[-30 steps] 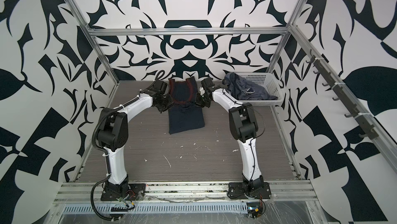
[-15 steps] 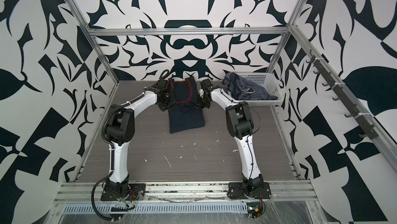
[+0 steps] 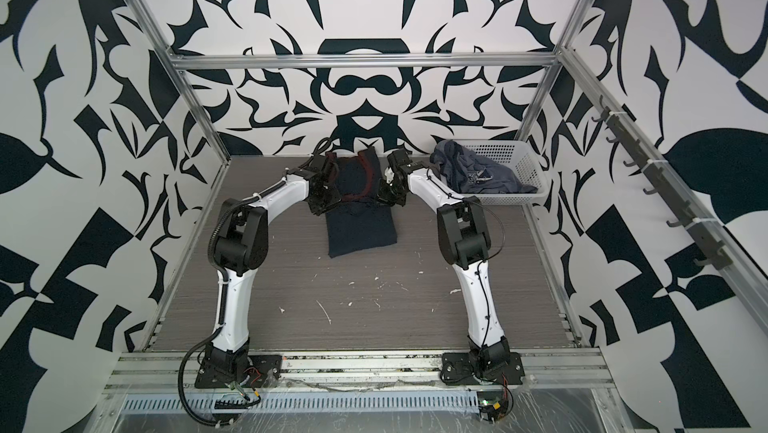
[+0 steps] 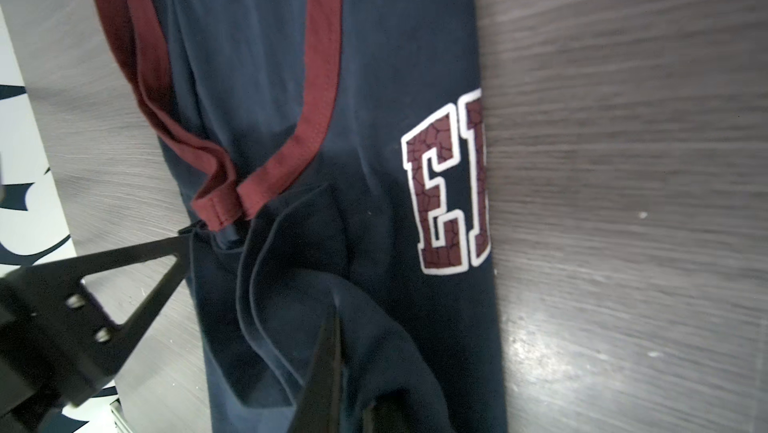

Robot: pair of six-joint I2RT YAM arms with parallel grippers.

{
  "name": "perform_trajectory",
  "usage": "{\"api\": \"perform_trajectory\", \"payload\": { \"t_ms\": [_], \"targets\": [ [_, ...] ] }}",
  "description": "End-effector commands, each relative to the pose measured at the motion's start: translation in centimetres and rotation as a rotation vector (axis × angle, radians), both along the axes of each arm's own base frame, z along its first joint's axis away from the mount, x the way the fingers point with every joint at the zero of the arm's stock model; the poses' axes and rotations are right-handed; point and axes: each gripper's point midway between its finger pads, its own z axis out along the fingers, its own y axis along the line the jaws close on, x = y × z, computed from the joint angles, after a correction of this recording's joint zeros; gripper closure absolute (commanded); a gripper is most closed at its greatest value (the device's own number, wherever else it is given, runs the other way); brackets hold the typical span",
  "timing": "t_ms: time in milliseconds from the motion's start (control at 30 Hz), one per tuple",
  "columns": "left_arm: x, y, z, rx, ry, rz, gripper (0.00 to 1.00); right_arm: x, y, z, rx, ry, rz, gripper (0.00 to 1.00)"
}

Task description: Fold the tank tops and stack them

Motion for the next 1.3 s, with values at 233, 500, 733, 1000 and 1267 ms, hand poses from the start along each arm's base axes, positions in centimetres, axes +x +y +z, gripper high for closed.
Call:
{"api": "perform_trajectory", "payload": {
  "t_ms": [233,500,733,1000,1267],
  "targets": [
    [-0.3,2.3,6.2,0.035,-0.139,0.074,1.0,1.6,0.2,3.7,0.016,-0.086,-0.002,1.0],
    [0.1,2.3,3.5,0.058,-0.102,0.072,1.0,3.0,0.9,2.3,0.019,-0.082,0.008,1.0],
    [1.0,2.1,2.0,0.08,-0.072,0.065,0.84,4.1,1.2,2.0,0.002,-0.094,0.028,0.77],
    [-1.9,3.3,7.3,0.103,-0.11,0.065,0.34,2.1,-1.9,7.5,-0.131,-0.179,0.037,0.21],
    [-9.9,0.0,7.9,0.064,-0.116,-0.012,0.3,-4.3,-3.5,7.9,-0.153,-0.192,0.067,0.25]
  ]
}}
